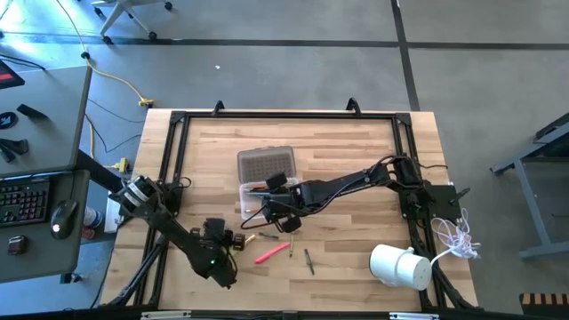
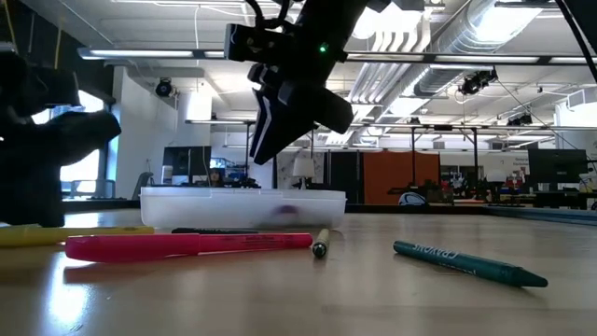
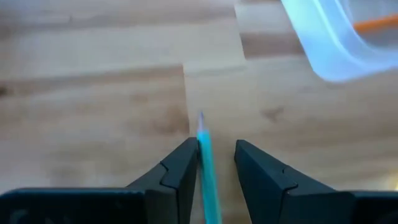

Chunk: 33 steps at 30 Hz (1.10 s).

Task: Pick & place school supplies into a supply box
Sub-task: Put the blue pencil into the gray supply box

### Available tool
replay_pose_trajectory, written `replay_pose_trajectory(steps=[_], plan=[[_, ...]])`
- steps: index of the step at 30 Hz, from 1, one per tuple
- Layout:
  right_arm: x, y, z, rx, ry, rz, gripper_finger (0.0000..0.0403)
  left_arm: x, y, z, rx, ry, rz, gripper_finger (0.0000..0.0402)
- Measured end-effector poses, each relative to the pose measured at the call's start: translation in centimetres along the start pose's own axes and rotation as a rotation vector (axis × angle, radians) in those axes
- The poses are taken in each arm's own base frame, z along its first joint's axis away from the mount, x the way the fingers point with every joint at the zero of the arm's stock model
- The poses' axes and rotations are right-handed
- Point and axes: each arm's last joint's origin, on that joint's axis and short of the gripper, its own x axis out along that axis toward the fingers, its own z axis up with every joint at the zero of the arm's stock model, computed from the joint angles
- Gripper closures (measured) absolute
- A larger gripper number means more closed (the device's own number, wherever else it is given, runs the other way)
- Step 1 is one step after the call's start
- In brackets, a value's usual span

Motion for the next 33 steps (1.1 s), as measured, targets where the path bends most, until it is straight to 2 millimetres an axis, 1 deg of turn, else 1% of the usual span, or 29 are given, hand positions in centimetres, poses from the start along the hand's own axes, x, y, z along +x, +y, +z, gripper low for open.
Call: replay_pose_trajectory(steps=[3,7,10,13,17,19,23,26,29,33], plan=[[0.0,0.1,0.1,0.001,-0.017,0.032,0.0307,0.8,0.5,-0.1,-0.001,-0.026,0.019,0.025],[0.0,0.1,0.1,0.002,-0.032,0.058,0.0307,0.9,0.6,-0.1,-0.004,-0.028,0.025,0.025],[0.0,0.1,0.3,-0.003,-0.05,0.047,0.0307,0.9,0.5,0.0,-0.007,-0.025,0.032,0.0261],[0.0,0.0,0.5,0.0,-0.066,0.042,0.0307,1.0,0.5,0.0,-0.003,-0.025,0.033,0.0295],[0.0,0.0,0.5,0.005,-0.07,0.041,0.0307,1.0,0.5,0.1,0.019,-0.038,0.023,0.0371],[0.0,0.0,0.5,0.006,-0.07,0.041,0.0307,0.9,0.4,0.1,0.026,-0.057,0.017,0.0386],[0.0,0.0,0.5,0.007,-0.07,0.04,0.0307,0.3,-0.6,0.8,0.025,-0.082,0.036,0.0371],[0.0,0.0,0.5,0.005,-0.061,0.04,0.0307,-0.5,-1.4,1.6,0.056,-0.12,0.04,0.0386],[-0.1,0.4,0.3,-0.009,-0.033,0.054,0.0307,-1.5,-2.5,2.6,0.071,-0.137,-0.013,0.0388],[-0.4,1.3,-0.2,-0.027,0.027,0.086,0.0307,-1.9,-3.4,3.6,0.113,-0.139,-0.014,0.0377]])
